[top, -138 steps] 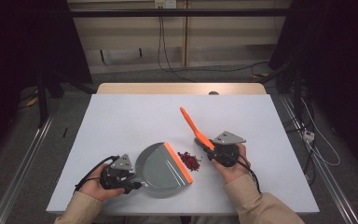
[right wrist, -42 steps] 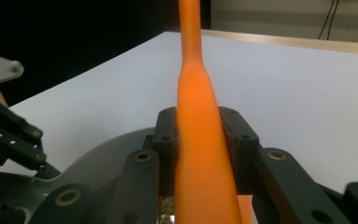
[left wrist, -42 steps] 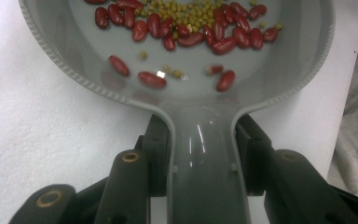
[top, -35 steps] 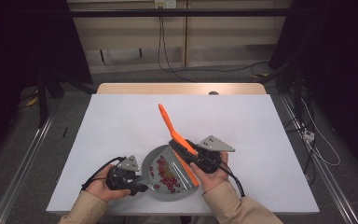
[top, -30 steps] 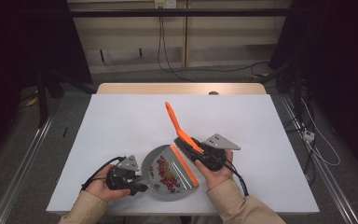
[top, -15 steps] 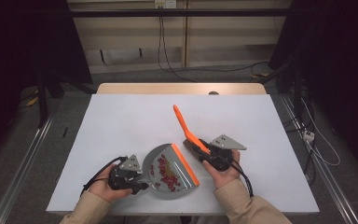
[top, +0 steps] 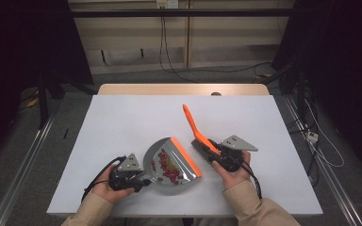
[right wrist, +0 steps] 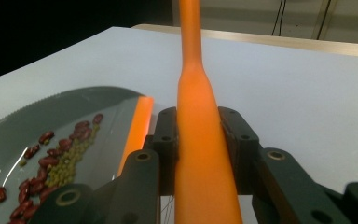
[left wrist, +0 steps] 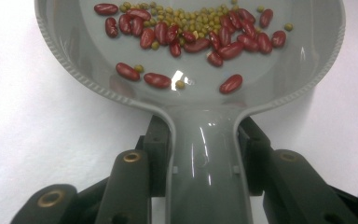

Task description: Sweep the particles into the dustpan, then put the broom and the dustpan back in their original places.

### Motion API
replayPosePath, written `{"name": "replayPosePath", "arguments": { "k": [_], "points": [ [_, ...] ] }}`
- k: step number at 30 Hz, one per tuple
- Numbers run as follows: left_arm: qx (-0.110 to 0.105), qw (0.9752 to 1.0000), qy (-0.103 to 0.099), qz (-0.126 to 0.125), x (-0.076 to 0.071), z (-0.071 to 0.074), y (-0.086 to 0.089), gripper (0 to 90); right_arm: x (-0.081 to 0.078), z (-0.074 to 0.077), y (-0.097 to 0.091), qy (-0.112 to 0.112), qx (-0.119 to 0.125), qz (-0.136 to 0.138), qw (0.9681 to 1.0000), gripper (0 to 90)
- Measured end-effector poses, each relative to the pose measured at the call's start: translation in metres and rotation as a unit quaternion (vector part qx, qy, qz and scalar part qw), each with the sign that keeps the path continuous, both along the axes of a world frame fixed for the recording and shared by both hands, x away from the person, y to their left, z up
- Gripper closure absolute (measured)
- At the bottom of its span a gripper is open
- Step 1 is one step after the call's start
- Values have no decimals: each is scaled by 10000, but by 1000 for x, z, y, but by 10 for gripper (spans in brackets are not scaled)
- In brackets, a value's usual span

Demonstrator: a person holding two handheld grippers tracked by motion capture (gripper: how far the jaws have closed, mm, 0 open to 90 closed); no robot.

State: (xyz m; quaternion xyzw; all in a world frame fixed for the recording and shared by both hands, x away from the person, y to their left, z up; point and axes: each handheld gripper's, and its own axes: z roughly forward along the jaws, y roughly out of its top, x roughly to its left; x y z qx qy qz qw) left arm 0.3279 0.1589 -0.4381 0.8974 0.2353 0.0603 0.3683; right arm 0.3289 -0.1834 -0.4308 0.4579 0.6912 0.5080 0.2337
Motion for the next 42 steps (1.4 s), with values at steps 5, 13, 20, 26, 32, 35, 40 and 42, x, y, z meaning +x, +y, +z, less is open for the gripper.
{"name": "replayPosePath", "arguments": {
  "k": [5, 13, 20, 26, 32, 35, 40, 42],
  "points": [
    [-54, 9998, -16, 178, 2, 2, 2, 639, 1, 0, -3, 12, 9, -7, 10000, 709],
    [-155, 9992, -60, 373, 6, 8, 7, 638, 2, 1, -10, 3, 45, 44, 10000, 709],
    [-208, 9982, -84, 551, 12, 10, 10, 638, 1, 2, -20, -13, 49, 25, 10000, 709],
    [-171, 9973, -104, 713, 15, 11, 12, 639, 0, 2, -25, -6, 50, 22, 10000, 709],
    [-205, 9953, -120, 939, 18, 12, 17, 638, 0, 4, -27, -20, 94, 40, 9999, 709],
    [-192, 9942, -140, 1049, 20, 13, 20, 638, 1, 4, -28, -21, 104, 46, 9999, 710],
    [-233, 9921, -147, 1223, 23, 15, 26, 638, 1, 4, -29, -14, 101, 61, 9999, 709],
    [-241, 9913, -145, 1285, 24, 16, 28, 638, 1, 4, -30, -12, 104, 54, 9999, 709]
  ]
}}
